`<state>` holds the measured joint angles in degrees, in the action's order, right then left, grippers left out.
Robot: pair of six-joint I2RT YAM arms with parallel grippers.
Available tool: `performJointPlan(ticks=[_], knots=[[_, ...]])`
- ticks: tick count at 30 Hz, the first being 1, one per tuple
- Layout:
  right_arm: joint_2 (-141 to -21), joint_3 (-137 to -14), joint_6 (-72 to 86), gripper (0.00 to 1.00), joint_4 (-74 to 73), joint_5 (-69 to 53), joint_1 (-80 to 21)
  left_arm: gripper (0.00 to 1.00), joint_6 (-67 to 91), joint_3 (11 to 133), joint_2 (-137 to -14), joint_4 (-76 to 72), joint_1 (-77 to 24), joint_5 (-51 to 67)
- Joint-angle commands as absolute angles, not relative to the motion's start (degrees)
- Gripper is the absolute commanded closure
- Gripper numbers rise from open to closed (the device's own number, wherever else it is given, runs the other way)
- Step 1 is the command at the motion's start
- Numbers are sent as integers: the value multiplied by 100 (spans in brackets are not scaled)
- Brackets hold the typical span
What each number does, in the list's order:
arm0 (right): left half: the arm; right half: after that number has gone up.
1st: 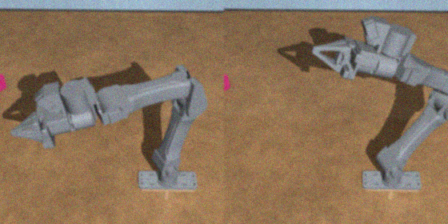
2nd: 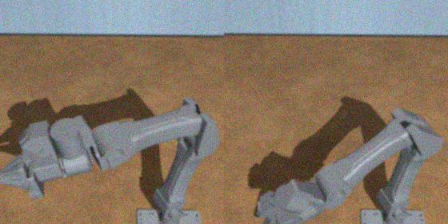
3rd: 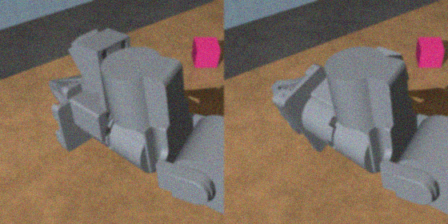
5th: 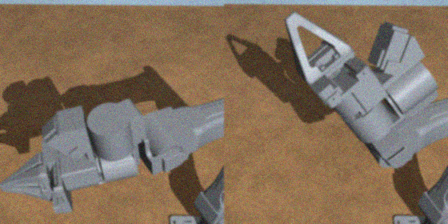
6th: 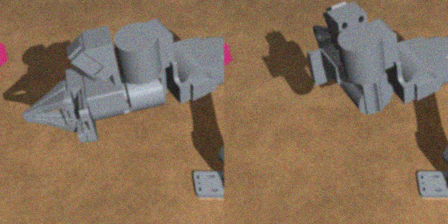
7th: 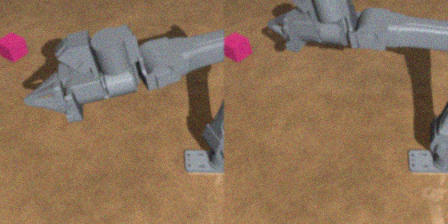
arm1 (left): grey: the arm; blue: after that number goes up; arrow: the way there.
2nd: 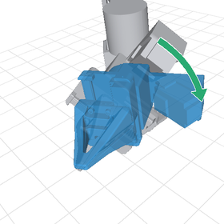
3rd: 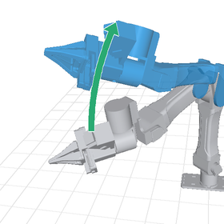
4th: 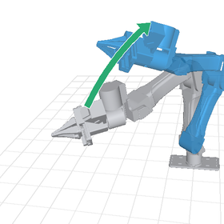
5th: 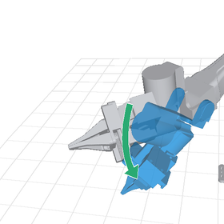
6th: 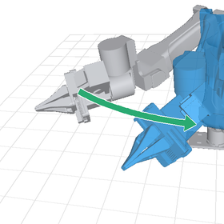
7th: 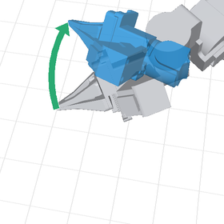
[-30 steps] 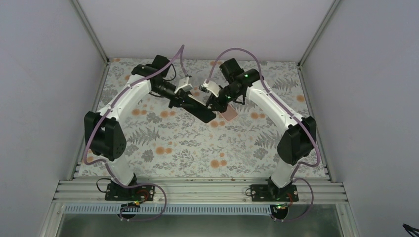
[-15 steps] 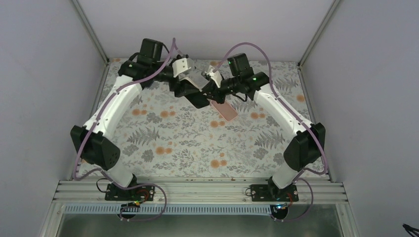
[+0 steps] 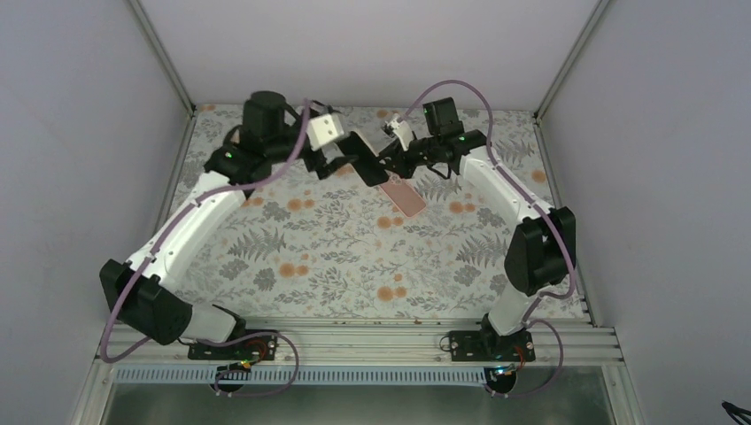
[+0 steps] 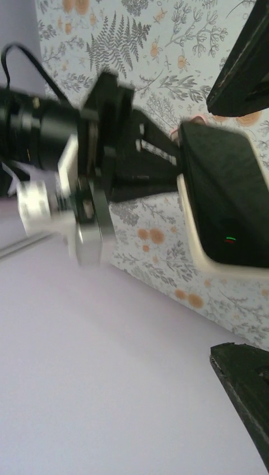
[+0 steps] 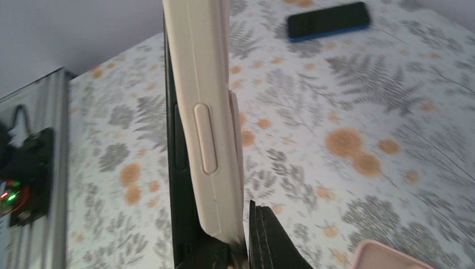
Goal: Take the phone out of the phone case
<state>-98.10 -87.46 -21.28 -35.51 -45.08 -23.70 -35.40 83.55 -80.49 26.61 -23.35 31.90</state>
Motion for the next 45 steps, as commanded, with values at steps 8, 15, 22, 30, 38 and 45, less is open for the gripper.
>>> performJointPlan(ticks=[8, 15, 22, 30, 38, 45], knots=[[-10225, -9538, 433, 97, -1992, -2673, -2094, 0, -2837, 7313, -8379, 215, -3711, 474], [-10535, -10118, 893, 97, -2062, -2454, -2107, 0, -2342, 7270, -8985, -811, -3823, -43], [-10501, -9924, 1020, 97, -1921, -2590, -2108, 0, -1930, 7123, -9322, -1509, -3808, -468], [-10434, -9821, 1115, 97, -1814, -2728, -2106, 0, -1857, 7177, -9725, -1747, -3831, -591], [-10278, -9682, 1151, 97, -1733, -2820, -2101, 0, -1778, 6996, -9721, -2097, -3722, -1214], [-10269, -9602, 1220, 97, -1663, -2927, -2083, 0, -1749, 7070, -9622, -2000, -3570, -1057]])
